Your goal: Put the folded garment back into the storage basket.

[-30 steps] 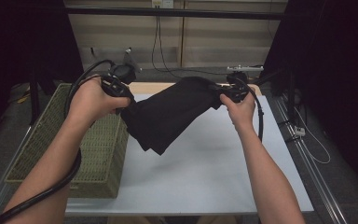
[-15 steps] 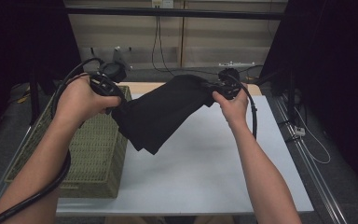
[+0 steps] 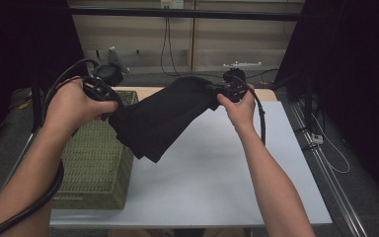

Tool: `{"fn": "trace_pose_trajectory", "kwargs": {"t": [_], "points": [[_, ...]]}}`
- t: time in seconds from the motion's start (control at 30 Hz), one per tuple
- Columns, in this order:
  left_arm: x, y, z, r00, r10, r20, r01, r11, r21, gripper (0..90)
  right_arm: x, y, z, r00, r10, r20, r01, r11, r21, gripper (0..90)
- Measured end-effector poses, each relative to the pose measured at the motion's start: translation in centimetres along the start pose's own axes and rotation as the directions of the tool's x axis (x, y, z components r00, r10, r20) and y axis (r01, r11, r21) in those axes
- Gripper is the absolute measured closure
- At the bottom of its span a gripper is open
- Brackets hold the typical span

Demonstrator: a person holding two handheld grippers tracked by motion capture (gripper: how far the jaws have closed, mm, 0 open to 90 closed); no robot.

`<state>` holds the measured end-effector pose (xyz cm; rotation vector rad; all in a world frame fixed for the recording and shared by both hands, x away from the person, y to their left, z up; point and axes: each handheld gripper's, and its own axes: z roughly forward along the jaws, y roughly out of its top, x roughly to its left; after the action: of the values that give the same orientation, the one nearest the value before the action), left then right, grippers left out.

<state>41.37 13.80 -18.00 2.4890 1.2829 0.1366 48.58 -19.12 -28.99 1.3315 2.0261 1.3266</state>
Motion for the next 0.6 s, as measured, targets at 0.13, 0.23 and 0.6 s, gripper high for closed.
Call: {"fn": "trace_pose_trajectory", "kwargs": {"t": [0.13, 0.23, 0.6], "points": [[0.3, -0.2, -0.4, 1.0, -0.007, -0.006, 0.007, 1.0, 0.005, 81.9, 0.4, 0.3, 0.3, 0.9999, -0.007, -0.009, 0.007, 1.0, -0.001, 79.1], [0.4, -0.4, -0.5, 0.9999, -0.013, -0.009, 0.014, 0.9998, 0.013, 81.9, 0.7, 0.6, 0.6, 0.9998, -0.013, -0.015, 0.013, 0.9999, 0.002, 79.1], [1.5, -1.0, -0.8, 0.9992, -0.039, -0.007, 0.039, 0.999, 0.021, 82.0, 1.6, 1.3, 1.8, 0.9988, -0.032, -0.037, 0.032, 0.9995, 0.008, 79.1]]}}
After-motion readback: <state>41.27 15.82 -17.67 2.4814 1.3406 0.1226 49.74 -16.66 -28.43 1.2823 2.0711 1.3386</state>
